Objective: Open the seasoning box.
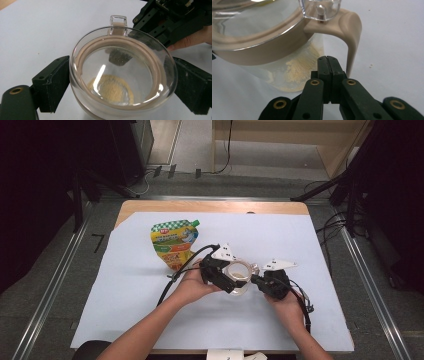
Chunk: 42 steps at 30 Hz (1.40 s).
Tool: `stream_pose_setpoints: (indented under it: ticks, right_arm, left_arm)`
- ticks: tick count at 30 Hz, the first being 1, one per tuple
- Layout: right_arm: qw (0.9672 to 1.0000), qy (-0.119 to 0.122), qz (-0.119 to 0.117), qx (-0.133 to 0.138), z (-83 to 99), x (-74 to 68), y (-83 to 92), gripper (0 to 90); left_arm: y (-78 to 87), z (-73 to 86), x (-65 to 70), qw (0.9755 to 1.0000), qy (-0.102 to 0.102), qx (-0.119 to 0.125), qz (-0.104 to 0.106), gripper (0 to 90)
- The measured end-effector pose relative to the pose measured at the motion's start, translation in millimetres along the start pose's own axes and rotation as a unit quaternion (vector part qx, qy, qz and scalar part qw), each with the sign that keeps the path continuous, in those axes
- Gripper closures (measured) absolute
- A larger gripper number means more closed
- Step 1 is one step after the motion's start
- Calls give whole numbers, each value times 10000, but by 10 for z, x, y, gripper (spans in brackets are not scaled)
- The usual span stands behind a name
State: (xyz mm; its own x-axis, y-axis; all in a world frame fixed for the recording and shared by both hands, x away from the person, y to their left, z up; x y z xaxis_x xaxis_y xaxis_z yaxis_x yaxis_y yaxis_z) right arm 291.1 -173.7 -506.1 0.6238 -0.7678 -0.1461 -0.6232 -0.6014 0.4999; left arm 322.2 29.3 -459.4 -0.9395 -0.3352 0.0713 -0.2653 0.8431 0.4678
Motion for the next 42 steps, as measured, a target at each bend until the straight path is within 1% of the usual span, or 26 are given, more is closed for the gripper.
stream_pose_setpoints:
  ticks: [6, 8, 9, 11, 15, 18, 22, 25, 30, 32, 33, 35, 37, 42]
  right_arm:
    - [10000, 35, 17, -27, 7, 0, -7, 900]
    - [10000, 27, 14, -27, 8, 1, -7, 900]
    - [10000, 20, 9, -29, 7, 2, -7, 900]
    - [10000, 17, -6, -19, 8, 5, -8, 900]
    - [10000, 30, -6, -21, 9, 6, -7, 900]
    - [10000, 20, -9, -29, 10, 4, -6, 900]
    - [10000, 19, -12, -19, 12, 6, -7, 900]
    - [10000, 31, -6, -22, 11, 5, -7, 900]
    - [10000, 32, -4, -24, 12, 3, -7, 900]
    - [10000, 26, 2, -29, 12, 2, -7, 900]
    - [10000, 25, 5, -28, 13, 1, -7, 900]
    - [10000, 8, 4, -46, 16, -5, -6, 900]
    - [10000, 2, -3, -53, 23, -5, -11, 900]
    - [10000, -47, -23, -48, 32, 0, -9, 900]
  left_arm:
    - [13, -22, 10, 10000, 14, -50, -56, 108]
    - [27, -38, 10, 10000, 2, 12, -52, 111]
    - [36, -50, 9, 10000, 48, 66, -39, 113]
    - [42, -68, -4, 9999, 86, 54, 4, 114]
    - [38, -85, -5, 10000, 35, 21, 19, 114]
    - [41, -118, 0, 10000, 43, 57, 10, 119]
    - [44, -132, 1, 10000, 42, 17, 6, 125]
    - [41, -134, 10, 10000, -31, -13, -29, 129]
    - [39, -146, 10, 10000, -1, -31, -39, 130]
    - [50, -162, 15, 10000, 13, 37, -52, 131]
    - [60, -178, 11, 9999, 53, 108, -12, 133]
    - [76, -211, 8, 9998, 82, 174, 13, 134]
    - [81, -233, 11, 9999, 44, 137, 3, 134]
    - [81, -292, 13, 9999, 60, 161, 14, 134]
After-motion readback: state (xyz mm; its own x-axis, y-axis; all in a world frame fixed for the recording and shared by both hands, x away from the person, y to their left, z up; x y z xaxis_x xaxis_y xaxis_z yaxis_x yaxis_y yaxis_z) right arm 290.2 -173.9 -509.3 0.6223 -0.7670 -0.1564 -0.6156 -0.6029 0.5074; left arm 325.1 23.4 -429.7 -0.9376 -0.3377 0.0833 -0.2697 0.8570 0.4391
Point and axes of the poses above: each handheld gripper's, and its own axes: y roughly backward along the jaws, z roughly out of its underside, x roughly to its right, the point moved 1 cm from there along -y, roughly forward along the jaws, and after that the axes turned 11 degrees about x, right-handed, at the moved point
